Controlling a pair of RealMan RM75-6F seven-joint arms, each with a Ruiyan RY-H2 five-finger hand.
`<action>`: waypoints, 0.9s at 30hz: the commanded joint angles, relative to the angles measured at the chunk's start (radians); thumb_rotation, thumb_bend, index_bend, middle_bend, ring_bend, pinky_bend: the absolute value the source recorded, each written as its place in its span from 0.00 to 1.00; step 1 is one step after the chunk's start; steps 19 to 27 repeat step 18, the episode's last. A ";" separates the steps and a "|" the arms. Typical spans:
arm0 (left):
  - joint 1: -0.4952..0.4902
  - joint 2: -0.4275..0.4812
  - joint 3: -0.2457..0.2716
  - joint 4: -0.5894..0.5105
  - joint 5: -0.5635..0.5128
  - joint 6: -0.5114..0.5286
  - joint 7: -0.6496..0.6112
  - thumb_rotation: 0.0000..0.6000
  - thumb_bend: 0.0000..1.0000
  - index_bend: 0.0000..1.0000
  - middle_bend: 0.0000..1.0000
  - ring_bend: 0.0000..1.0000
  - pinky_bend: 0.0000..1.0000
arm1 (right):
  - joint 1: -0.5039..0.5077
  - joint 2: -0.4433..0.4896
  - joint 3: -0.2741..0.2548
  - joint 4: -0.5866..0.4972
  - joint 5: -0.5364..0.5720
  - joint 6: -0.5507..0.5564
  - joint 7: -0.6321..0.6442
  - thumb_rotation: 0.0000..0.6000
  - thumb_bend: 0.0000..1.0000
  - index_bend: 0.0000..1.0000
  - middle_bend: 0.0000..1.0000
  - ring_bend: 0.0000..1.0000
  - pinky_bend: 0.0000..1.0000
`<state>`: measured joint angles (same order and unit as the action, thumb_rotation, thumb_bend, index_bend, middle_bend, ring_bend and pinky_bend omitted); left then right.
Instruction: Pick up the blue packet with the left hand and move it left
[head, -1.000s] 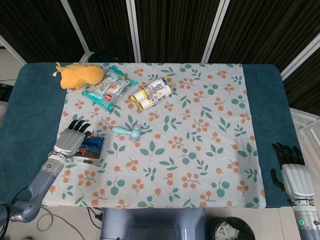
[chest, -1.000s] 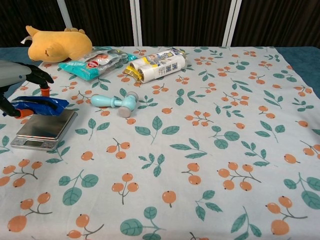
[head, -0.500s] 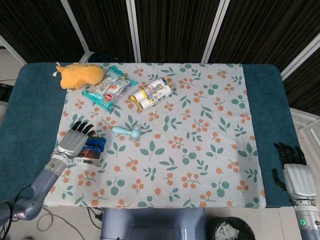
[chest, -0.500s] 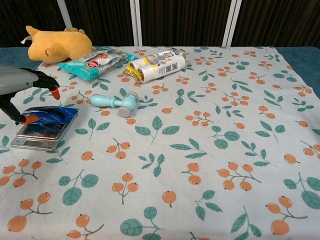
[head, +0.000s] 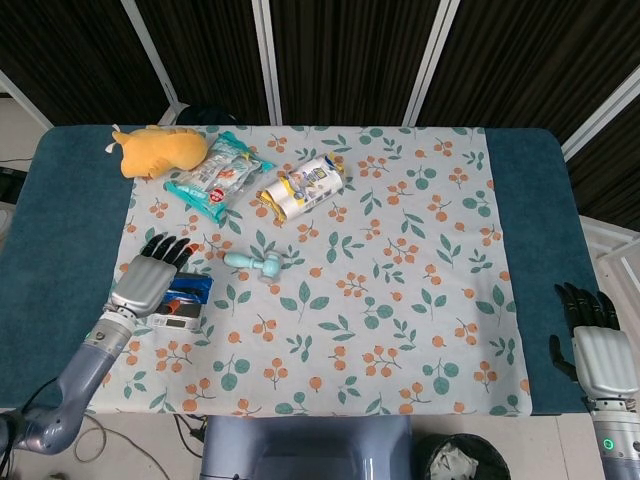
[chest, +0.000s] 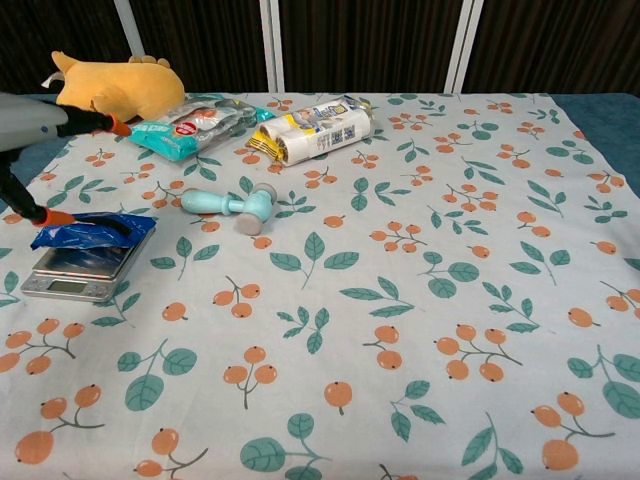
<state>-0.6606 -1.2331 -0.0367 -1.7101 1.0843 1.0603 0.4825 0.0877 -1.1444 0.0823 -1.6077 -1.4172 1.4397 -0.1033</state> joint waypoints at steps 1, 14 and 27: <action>0.100 0.085 -0.002 -0.112 0.101 0.192 -0.036 1.00 0.20 0.06 0.02 0.00 0.00 | 0.000 0.003 -0.002 -0.001 -0.002 -0.003 0.005 1.00 0.59 0.00 0.09 0.09 0.00; 0.365 0.202 0.138 -0.099 0.366 0.494 -0.282 1.00 0.20 0.06 0.02 0.00 0.00 | 0.006 0.017 -0.011 0.034 -0.066 0.014 0.072 1.00 0.59 0.00 0.09 0.09 0.00; 0.408 0.199 0.167 -0.055 0.405 0.519 -0.304 1.00 0.20 0.06 0.02 0.00 0.00 | 0.006 0.014 -0.011 0.055 -0.090 0.033 0.093 1.00 0.59 0.00 0.09 0.09 0.00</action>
